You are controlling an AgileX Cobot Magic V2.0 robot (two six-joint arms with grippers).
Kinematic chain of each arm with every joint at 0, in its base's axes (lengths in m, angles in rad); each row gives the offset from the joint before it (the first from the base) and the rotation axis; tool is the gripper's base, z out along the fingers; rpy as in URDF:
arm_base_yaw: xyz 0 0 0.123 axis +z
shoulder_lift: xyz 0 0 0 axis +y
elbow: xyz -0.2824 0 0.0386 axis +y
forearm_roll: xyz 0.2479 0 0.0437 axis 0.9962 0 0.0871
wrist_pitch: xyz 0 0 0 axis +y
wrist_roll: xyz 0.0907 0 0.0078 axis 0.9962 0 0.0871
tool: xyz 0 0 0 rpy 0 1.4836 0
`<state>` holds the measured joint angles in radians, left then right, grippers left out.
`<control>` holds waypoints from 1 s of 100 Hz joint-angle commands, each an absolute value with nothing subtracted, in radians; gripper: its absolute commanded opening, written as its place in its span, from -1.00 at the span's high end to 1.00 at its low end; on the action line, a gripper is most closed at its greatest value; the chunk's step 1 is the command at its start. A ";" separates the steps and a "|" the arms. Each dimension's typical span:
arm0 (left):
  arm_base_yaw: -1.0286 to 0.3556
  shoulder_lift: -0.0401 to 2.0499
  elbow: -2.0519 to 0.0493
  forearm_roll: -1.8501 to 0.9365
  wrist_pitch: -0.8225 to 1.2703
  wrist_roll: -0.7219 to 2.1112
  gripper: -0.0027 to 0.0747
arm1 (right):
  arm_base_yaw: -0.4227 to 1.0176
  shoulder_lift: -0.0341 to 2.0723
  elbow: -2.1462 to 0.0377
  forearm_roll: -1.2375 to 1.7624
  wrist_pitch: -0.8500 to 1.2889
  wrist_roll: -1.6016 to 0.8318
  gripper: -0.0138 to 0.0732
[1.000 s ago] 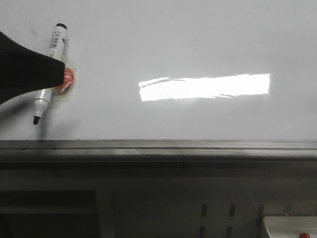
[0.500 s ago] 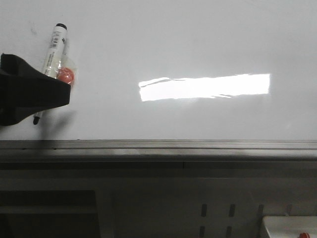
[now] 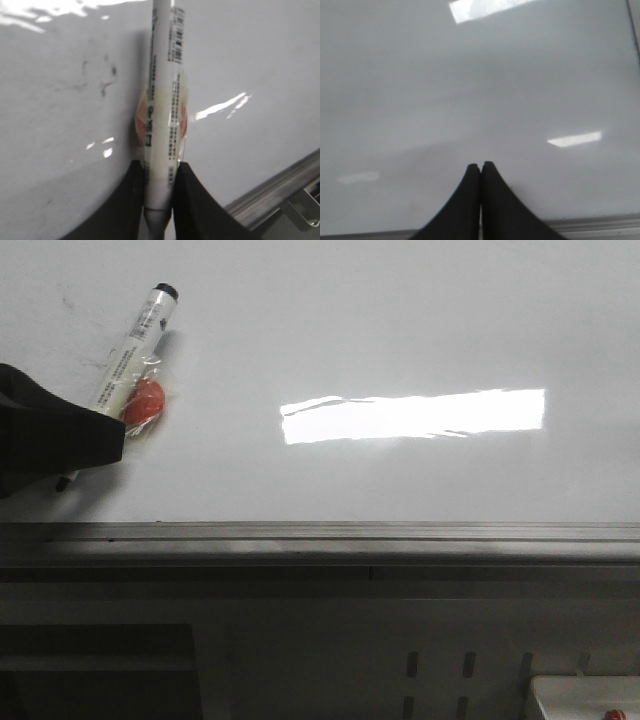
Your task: Write number 4 on whiteboard
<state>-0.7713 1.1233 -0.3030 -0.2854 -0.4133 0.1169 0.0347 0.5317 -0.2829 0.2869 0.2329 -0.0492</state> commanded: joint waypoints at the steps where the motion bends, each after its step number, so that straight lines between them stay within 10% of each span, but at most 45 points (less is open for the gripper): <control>1: -0.777 1.066 -0.333 -0.129 -0.487 0.108 0.98 | 0.057 0.541 -0.367 0.285 0.290 -0.081 0.81; 50: -0.777 0.850 -0.333 0.334 -0.479 0.108 0.98 | 0.634 0.662 -0.563 0.291 0.288 -0.164 0.78; 79: -0.777 0.853 -0.331 0.586 -0.430 0.108 0.98 | 0.878 0.882 -0.693 0.291 0.269 -0.284 -0.34; 100: -0.777 0.853 -0.321 0.617 -0.464 0.108 0.98 | 0.974 0.943 -0.774 0.265 0.256 -0.292 -0.24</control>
